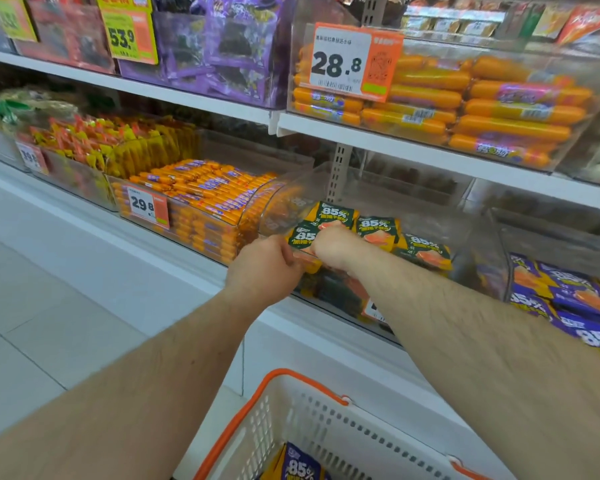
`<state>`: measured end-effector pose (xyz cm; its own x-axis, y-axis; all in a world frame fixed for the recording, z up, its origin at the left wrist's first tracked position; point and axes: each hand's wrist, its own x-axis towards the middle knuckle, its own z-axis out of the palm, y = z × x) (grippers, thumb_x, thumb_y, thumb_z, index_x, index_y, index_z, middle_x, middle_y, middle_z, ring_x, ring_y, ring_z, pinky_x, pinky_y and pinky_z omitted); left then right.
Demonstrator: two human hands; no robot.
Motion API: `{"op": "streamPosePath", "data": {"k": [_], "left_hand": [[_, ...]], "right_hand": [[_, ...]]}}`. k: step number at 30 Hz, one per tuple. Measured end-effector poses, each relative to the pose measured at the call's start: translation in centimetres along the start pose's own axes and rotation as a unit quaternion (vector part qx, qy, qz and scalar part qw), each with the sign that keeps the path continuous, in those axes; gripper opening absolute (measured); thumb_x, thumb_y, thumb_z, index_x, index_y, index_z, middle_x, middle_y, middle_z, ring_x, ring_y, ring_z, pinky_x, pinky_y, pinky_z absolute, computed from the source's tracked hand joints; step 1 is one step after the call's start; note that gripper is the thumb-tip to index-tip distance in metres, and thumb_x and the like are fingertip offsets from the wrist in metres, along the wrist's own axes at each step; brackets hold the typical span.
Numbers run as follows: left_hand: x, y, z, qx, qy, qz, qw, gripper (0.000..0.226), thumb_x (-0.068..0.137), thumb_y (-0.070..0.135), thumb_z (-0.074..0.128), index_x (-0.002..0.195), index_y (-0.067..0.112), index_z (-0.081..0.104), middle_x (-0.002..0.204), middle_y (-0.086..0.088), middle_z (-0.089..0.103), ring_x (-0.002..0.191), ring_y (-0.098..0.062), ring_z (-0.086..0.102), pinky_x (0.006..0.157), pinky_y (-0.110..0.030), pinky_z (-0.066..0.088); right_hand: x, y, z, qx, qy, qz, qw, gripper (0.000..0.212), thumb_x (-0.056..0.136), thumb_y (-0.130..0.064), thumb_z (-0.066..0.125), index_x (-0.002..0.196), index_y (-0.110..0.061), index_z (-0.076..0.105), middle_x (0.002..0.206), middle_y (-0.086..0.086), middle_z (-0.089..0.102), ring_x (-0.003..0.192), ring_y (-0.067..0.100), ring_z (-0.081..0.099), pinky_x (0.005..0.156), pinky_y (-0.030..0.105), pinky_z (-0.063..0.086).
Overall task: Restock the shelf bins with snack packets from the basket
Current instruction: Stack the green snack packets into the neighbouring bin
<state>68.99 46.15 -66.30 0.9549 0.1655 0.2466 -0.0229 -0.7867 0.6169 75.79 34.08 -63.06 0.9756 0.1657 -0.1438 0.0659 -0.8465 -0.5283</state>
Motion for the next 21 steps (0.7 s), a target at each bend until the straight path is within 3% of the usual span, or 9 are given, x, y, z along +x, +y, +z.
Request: {"op": "streamPosePath", "data": {"k": [3, 5, 7, 8, 10, 12, 16, 19, 21], "left_hand": [[-1.4, 1.0, 0.9, 0.037, -0.050, 0.008, 0.998, 0.019, 0.080, 0.031, 0.062, 0.069, 0.024, 0.049, 0.080, 0.003, 0.061, 0.078, -0.022, 0.059, 0.068, -0.031, 0.050], [-2.5, 1.5, 1.9, 0.071, -0.128, 0.043, 0.988, 0.023, 0.080, 0.028, 0.061, 0.063, 0.022, 0.046, 0.072, 0.001, 0.059, 0.076, -0.024, 0.057, 0.065, -0.030, 0.047], [-3.8, 1.7, 3.2, 0.117, -0.224, 0.092, 0.963, 0.030, 0.081, 0.021, 0.058, 0.056, 0.020, 0.039, 0.062, 0.000, 0.049, 0.071, -0.025, 0.051, 0.061, -0.031, 0.039], [-4.6, 1.8, 3.9, 0.143, -0.272, 0.110, 0.945, 0.034, 0.082, 0.018, 0.056, 0.054, 0.020, 0.037, 0.059, 0.001, 0.045, 0.069, -0.024, 0.046, 0.060, -0.031, 0.035], [-6.0, 1.9, 5.6, 0.187, -0.346, 0.134, 0.910, 0.035, 0.086, 0.016, 0.053, 0.055, 0.020, 0.036, 0.060, 0.002, 0.043, 0.067, -0.021, 0.043, 0.062, -0.031, 0.034], [-7.3, 1.8, 7.4, 0.214, -0.395, 0.146, 0.881, 0.027, 0.088, 0.020, 0.053, 0.062, 0.021, 0.044, 0.071, 0.000, 0.053, 0.071, -0.019, 0.047, 0.065, -0.030, 0.036], [-9.6, 1.4, 11.6, 0.242, -0.458, 0.154, 0.841, 0.015, 0.087, 0.020, 0.053, 0.077, 0.012, 0.059, 0.087, -0.012, 0.064, 0.077, -0.025, 0.056, 0.072, -0.037, 0.049], [-12.5, 2.3, 14.9, 0.158, -0.476, 0.113, 0.858, 0.016, 0.090, 0.019, 0.052, 0.078, 0.013, 0.060, 0.082, -0.013, 0.063, 0.065, -0.019, 0.053, 0.057, -0.026, 0.045], [-15.1, 2.7, 17.4, 0.071, -0.480, 0.052, 0.873, 0.015, 0.092, 0.014, 0.051, 0.080, 0.010, 0.060, 0.068, -0.008, 0.056, 0.051, -0.008, 0.048, 0.046, -0.018, 0.037]], "right_hand": [[-1.7, 0.6, -0.3, -0.114, 0.180, -0.078, 0.974, 0.025, 0.092, -0.016, 0.045, 0.107, -0.010, 0.065, 0.111, 0.013, 0.062, 0.097, 0.031, 0.058, 0.075, 0.035, 0.046], [-3.9, 1.8, 0.4, -0.091, 0.361, -0.248, 0.894, 0.022, 0.092, -0.013, 0.045, 0.092, -0.006, 0.066, 0.091, 0.014, 0.059, 0.081, 0.033, 0.056, 0.063, 0.032, 0.035], [-7.1, 3.5, 1.9, -0.063, 0.434, -0.393, 0.808, 0.023, 0.089, -0.009, 0.047, 0.080, -0.001, 0.067, 0.075, 0.015, 0.055, 0.066, 0.033, 0.052, 0.057, 0.034, 0.034], [-8.2, 5.0, 2.8, -0.046, 0.436, -0.427, 0.790, 0.024, 0.088, -0.008, 0.047, 0.079, 0.000, 0.068, 0.072, 0.015, 0.055, 0.065, 0.033, 0.052, 0.057, 0.035, 0.036], [-10.2, 8.5, 5.2, -0.017, 0.412, -0.408, 0.815, 0.024, 0.088, -0.008, 0.048, 0.081, 0.001, 0.069, 0.072, 0.015, 0.058, 0.066, 0.031, 0.053, 0.058, 0.034, 0.039], [-11.9, 12.9, 8.0, 0.014, 0.385, -0.310, 0.869, 0.025, 0.089, -0.012, 0.048, 0.084, -0.003, 0.070, 0.078, 0.011, 0.064, 0.072, 0.028, 0.057, 0.062, 0.033, 0.042], [-14.4, 21.9, 12.8, -0.012, 0.157, -0.065, 0.985, 0.025, 0.095, -0.018, 0.045, 0.080, -0.010, 0.064, 0.083, 0.003, 0.063, 0.079, 0.025, 0.056, 0.065, 0.037, 0.043], [-16.3, 28.2, 16.5, -0.090, -0.050, 0.067, 0.992, 0.033, 0.094, -0.015, 0.042, 0.062, -0.018, 0.043, 0.063, 0.000, 0.045, 0.062, 0.020, 0.047, 0.051, 0.032, 0.033], [-17.6, 31.6, 18.4, -0.060, -0.135, 0.164, 0.975, 0.025, 0.093, -0.012, 0.047, 0.068, -0.014, 0.046, 0.060, 0.002, 0.040, 0.054, 0.017, 0.040, 0.052, 0.031, 0.035]]}}
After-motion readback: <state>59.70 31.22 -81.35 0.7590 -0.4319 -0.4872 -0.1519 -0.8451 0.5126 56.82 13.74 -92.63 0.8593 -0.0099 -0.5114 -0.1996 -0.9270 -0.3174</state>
